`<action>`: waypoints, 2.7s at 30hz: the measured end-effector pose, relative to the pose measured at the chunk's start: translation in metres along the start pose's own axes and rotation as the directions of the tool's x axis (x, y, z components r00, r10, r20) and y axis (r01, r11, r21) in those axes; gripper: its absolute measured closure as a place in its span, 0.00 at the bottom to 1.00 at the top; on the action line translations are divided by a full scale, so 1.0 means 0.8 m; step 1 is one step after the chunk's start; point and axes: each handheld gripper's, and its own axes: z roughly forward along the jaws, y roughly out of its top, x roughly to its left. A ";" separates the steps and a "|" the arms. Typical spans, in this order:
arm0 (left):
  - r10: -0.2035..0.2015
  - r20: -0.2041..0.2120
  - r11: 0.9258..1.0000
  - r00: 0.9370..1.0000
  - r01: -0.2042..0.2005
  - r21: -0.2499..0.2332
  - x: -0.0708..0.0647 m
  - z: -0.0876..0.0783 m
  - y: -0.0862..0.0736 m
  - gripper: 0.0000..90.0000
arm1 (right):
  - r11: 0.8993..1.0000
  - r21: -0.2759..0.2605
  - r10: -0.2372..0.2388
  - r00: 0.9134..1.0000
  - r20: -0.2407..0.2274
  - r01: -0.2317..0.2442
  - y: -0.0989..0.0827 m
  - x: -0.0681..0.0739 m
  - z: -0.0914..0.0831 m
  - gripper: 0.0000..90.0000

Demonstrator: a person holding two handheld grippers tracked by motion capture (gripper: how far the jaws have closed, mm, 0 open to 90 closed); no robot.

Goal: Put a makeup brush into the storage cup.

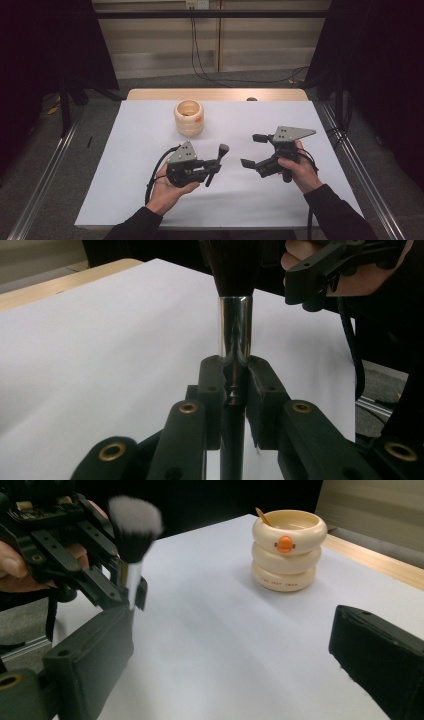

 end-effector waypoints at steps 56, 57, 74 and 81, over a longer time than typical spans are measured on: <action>-0.136 -0.246 0.977 0.960 0.089 -0.192 0.081 -0.080 0.038 0.88 | 0.984 -0.163 0.130 0.903 0.411 -0.067 -0.102 0.012 -0.094 0.01; -0.131 -0.238 0.977 0.962 0.086 -0.193 0.084 -0.081 0.040 0.88 | 0.984 -0.166 0.134 0.902 0.411 -0.071 -0.102 0.013 -0.094 0.01; -0.120 -0.303 0.981 0.945 0.066 -0.184 0.122 -0.073 0.071 0.88 | 0.985 -0.148 0.137 0.914 0.382 -0.086 -0.106 0.012 -0.090 0.00; -0.125 -0.334 0.978 0.934 0.060 -0.200 0.139 -0.070 0.085 0.88 | 0.985 -0.146 0.143 0.918 0.371 -0.094 -0.106 0.012 -0.090 0.00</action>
